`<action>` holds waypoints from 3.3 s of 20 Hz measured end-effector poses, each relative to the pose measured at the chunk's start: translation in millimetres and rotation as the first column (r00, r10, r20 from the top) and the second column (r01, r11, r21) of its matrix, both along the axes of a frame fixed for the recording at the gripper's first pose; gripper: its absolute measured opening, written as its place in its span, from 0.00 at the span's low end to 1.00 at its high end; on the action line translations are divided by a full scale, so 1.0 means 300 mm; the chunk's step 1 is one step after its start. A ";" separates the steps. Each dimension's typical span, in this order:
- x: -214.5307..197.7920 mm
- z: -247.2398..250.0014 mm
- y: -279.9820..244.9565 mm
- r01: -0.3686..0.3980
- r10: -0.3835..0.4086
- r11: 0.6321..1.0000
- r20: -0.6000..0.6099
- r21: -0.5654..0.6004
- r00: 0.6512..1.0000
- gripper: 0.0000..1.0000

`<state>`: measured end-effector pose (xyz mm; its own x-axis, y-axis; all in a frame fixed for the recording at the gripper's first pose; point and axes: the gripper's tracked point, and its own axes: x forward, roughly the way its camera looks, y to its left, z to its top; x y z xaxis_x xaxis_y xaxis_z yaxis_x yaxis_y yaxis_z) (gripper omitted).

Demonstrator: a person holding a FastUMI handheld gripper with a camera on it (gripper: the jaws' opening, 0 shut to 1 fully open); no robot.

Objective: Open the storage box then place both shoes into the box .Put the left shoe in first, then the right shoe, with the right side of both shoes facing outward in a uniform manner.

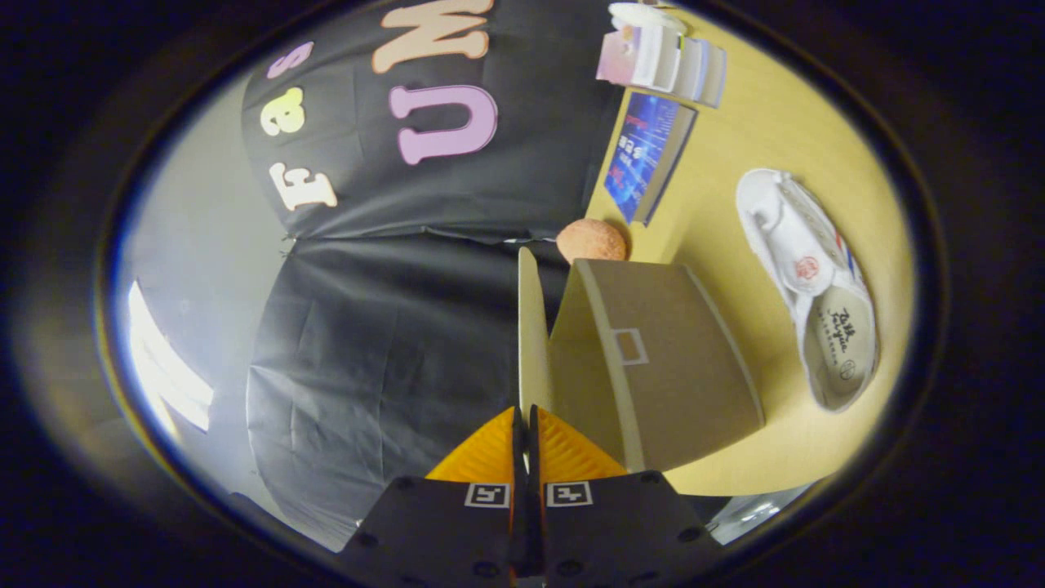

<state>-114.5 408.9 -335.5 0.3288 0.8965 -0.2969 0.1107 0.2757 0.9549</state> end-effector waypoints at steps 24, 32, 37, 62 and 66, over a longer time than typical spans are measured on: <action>-0.347 0.295 0.760 -0.385 0.398 0.917 0.282 -0.102 0.873 0.14; -0.294 0.289 0.699 -0.342 0.379 0.925 0.357 -0.163 0.854 0.98; -0.180 0.270 0.508 -0.240 0.345 0.928 0.413 -0.285 0.843 0.99; 0.123 -0.495 -0.564 0.064 0.490 0.305 0.214 -0.950 0.845 0.98; 0.140 -0.571 -0.595 0.048 0.509 0.222 0.158 -0.974 0.846 0.90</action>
